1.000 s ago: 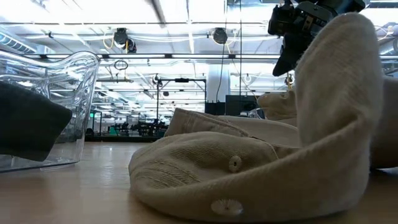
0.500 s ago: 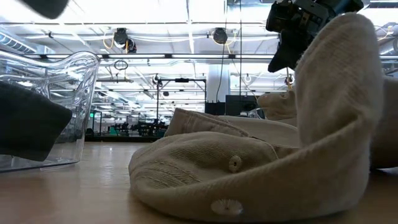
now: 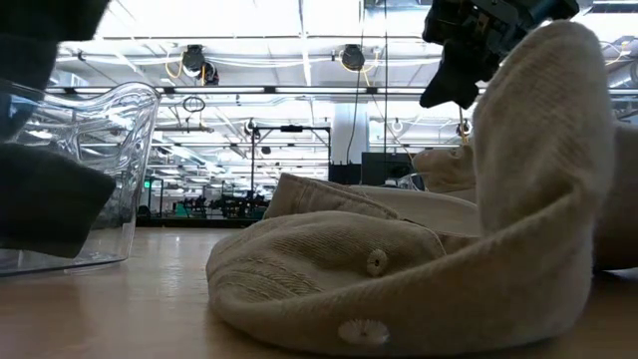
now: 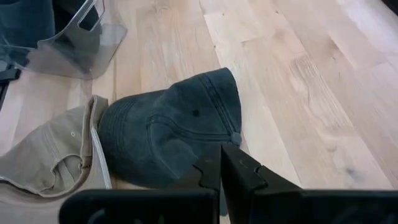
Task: Pick & Place hat
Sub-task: Put the black cap into the bottom transparent bin, then put the brown cap into the top transparent bin
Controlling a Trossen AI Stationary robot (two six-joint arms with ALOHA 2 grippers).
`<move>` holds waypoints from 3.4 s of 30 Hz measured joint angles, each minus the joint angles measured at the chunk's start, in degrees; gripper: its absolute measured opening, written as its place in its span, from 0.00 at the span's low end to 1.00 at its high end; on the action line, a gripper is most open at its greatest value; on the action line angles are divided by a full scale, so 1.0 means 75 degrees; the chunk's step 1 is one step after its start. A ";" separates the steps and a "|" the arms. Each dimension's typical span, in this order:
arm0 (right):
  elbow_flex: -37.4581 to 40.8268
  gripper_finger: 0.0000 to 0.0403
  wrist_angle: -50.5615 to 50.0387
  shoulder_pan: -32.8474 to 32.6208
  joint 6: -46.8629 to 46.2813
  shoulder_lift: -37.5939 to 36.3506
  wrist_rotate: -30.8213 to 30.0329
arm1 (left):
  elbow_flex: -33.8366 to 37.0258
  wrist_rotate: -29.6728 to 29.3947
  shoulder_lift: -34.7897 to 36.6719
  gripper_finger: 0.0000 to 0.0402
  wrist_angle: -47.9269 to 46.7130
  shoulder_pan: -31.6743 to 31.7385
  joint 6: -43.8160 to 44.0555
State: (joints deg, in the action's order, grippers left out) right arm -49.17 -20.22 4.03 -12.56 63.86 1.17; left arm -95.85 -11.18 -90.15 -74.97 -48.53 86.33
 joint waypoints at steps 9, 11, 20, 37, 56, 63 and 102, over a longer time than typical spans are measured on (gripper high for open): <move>0.0000 0.00 0.0042 0.0000 -0.0012 0.0000 0.0017 | 0.1956 0.0577 0.0027 0.00 0.2498 -0.0068 0.0168; 0.0000 0.00 0.0039 0.0000 -0.0017 0.0001 0.0017 | 0.2290 0.0577 0.0029 0.00 0.2976 -0.0035 0.0174; 0.0000 0.00 0.0037 0.0000 -0.0029 0.0003 0.0020 | 0.3409 0.0831 0.0039 0.00 0.3863 0.0243 0.0014; 0.0000 0.00 0.0037 0.0000 -0.0029 0.0003 0.0023 | 0.3453 0.0994 0.0093 0.03 0.3816 0.0611 -0.1217; 0.0000 0.00 0.0036 0.0000 0.0056 0.0003 0.0023 | 0.3462 0.0667 0.0571 0.15 0.3208 0.0611 -0.0534; 0.0000 0.00 0.0034 -0.0003 0.0057 0.0003 0.0023 | 0.3462 0.0270 0.1161 0.32 0.3204 0.0613 -0.0443; 0.0006 0.00 0.0485 -0.1179 -0.1169 0.0003 -0.0775 | 0.3566 -0.1985 0.2172 0.01 0.4013 0.3866 -0.8573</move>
State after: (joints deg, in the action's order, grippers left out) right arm -49.12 -16.58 -4.81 -21.33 63.88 -4.64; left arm -69.11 -26.06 -73.86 -44.88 -19.53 22.04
